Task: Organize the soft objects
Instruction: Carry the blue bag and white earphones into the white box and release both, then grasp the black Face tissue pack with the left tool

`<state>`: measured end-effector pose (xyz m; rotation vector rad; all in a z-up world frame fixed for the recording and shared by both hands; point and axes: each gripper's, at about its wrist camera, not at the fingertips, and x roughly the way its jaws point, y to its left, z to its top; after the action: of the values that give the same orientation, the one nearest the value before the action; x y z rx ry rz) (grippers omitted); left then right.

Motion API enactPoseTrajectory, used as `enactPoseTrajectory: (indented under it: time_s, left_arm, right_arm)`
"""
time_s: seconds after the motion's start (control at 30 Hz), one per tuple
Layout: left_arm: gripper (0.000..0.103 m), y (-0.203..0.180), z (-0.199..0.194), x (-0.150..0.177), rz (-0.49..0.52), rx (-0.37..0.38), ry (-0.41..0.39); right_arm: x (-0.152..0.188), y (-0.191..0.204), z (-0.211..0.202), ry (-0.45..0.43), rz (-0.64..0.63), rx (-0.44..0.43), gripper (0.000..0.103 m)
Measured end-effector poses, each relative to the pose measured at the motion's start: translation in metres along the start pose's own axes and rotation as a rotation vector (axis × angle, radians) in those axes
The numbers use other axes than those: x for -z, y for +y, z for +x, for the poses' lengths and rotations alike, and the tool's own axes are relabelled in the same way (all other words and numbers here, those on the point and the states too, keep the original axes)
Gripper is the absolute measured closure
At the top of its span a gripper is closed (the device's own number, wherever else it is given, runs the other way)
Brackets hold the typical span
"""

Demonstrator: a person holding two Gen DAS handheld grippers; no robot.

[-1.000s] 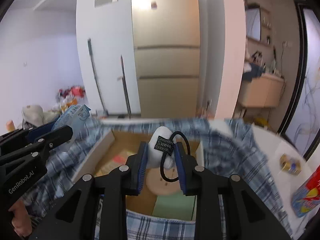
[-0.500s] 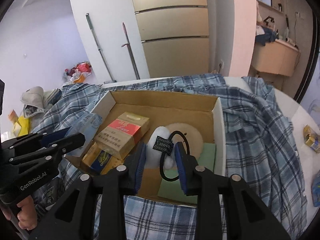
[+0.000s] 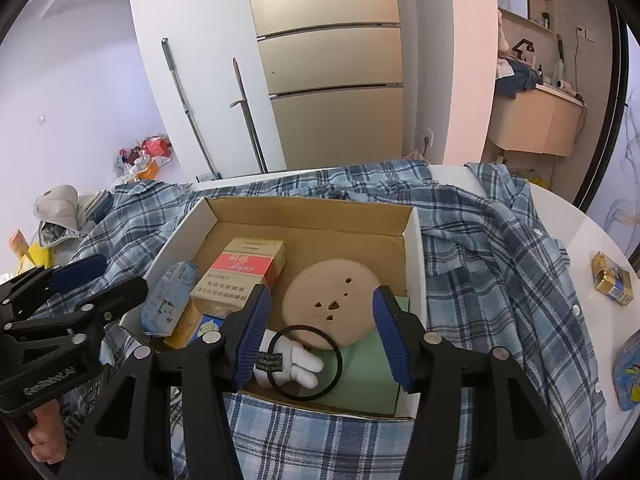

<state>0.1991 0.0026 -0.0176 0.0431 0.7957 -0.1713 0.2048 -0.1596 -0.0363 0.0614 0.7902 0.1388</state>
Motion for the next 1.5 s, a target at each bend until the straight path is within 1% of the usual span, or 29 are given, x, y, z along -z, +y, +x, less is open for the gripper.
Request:
enactPoseTrajectory:
  time_s: [0.13,0.17,0.3,0.37,0.43,0.47,0.53,0.6,0.63,0.67,0.7,0.73,0.77,0.83,0.9,1.03,1.13,1.23,1.37,1.5]
  left_arm:
    - [0.036,-0.005,-0.035,-0.007,0.011,0.003,-0.087]
    - [0.036,-0.005,-0.049,-0.009,0.006,0.009,-0.12]
    - [0.036,-0.005,-0.088,-0.013,0.001,0.022,-0.21]
    - [0.036,-0.004,-0.104,-0.012,0.002,0.035,-0.229]
    - [0.025,-0.002,-0.122,-0.008,-0.014,0.035,-0.264]
    - [0.017,0.001,-0.133,-0.004,-0.023,0.032,-0.291]
    - [0.016,0.004,-0.15,0.001,-0.03,0.036,-0.329]
    - [0.016,0.007,-0.162,0.006,-0.03,0.041,-0.355]
    - [0.015,0.007,-0.167,0.008,-0.031,0.038,-0.366]
    - [0.013,0.009,-0.172,0.01,-0.032,0.03,-0.383]
    - [0.008,0.01,-0.177,0.013,-0.03,0.018,-0.4]
    - [0.004,0.01,-0.181,0.016,-0.024,0.007,-0.414]
    - [0.0,0.009,-0.184,0.018,-0.019,-0.003,-0.429]
    - [0.0,0.008,-0.19,0.025,-0.002,-0.031,-0.457]
    - [0.0,0.008,-0.191,0.031,0.012,-0.04,-0.45]
    - [0.0,0.011,-0.186,0.045,-0.004,-0.017,-0.421]
    - [0.0,0.014,-0.175,0.057,-0.019,-0.005,-0.376]
    - [0.0,0.012,-0.165,0.071,-0.02,-0.004,-0.339]
    - [0.0,0.014,-0.145,0.082,-0.049,0.01,-0.255]
    - [0.0,0.019,-0.123,0.092,-0.098,-0.003,-0.174]
  right_arm:
    - [-0.002,0.0,-0.006,-0.023,-0.001,0.001,0.051]
    - [-0.003,0.0,-0.008,-0.03,-0.002,0.002,0.051]
    - [-0.006,0.002,-0.024,-0.074,-0.001,-0.013,0.05]
    - [-0.007,0.005,-0.035,-0.108,-0.006,-0.018,0.044]
    - [-0.007,0.009,-0.048,-0.152,-0.014,-0.013,0.041]
    - [-0.007,0.011,-0.054,-0.173,-0.021,-0.011,0.04]
    - [-0.007,0.016,-0.065,-0.208,-0.027,-0.01,0.039]
    - [-0.008,0.019,-0.076,-0.239,-0.035,-0.025,0.034]
    - [-0.009,0.021,-0.082,-0.257,-0.038,-0.023,0.028]
    - [-0.009,0.023,-0.088,-0.28,-0.041,-0.016,0.019]
    - [-0.008,0.026,-0.1,-0.329,-0.047,-0.002,0.015]
    - [-0.008,0.026,-0.1,-0.329,-0.047,-0.002,0.007]
    - [-0.008,0.027,-0.105,-0.349,-0.049,0.002,0.004]
    - [-0.005,0.028,-0.116,-0.382,-0.051,0.013,0.003]
    - [-0.001,0.028,-0.124,-0.399,-0.052,0.012,0.001]
    - [0.011,0.032,-0.135,-0.418,-0.075,0.02,0.001]
    - [0.023,0.034,-0.138,-0.423,-0.096,0.041,0.001]
    - [0.028,0.032,-0.137,-0.416,-0.091,0.04,0.001]
    - [0.038,0.03,-0.13,-0.402,-0.086,0.059,0.001]
    - [0.045,0.032,-0.12,-0.381,-0.098,0.062,0.001]
